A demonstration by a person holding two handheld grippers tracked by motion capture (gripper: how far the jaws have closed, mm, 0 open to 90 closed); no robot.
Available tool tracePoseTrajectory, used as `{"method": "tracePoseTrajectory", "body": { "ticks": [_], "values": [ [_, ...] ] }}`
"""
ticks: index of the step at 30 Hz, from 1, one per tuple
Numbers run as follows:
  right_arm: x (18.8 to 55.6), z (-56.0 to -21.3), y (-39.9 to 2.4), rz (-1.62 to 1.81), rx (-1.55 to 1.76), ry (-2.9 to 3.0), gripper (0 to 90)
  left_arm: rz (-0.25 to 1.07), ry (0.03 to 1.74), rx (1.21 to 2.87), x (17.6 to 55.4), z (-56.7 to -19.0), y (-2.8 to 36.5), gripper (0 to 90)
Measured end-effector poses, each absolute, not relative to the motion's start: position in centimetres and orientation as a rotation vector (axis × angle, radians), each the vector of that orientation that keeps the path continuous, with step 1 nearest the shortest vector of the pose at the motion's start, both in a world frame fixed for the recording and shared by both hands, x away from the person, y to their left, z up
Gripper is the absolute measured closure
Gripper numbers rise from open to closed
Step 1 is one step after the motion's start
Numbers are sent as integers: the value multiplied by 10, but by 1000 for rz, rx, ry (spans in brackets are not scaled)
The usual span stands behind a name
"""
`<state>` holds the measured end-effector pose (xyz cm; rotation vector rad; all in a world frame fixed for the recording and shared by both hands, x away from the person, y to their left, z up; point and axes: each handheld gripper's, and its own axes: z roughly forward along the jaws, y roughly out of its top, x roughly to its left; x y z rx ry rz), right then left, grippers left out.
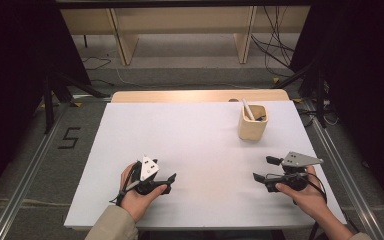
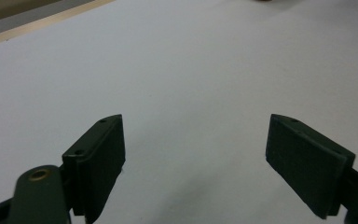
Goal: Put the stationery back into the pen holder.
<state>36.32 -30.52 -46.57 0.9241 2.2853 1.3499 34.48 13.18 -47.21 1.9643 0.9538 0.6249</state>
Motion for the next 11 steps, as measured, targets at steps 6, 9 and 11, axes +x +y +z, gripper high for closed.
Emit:
{"method": "tracePoseTrajectory", "body": {
  "ticks": [6,9,11],
  "values": [
    [362,-472,-309,1326,936,2300,169,615,957,1966,344,-474,131,197],
    [363,-473,-310,1310,938,2299,164,612,957,1975,345,-475,131,196],
    [364,-476,-312,1297,952,2299,165,609,966,1984,345,-475,131,193]
  ]
}}
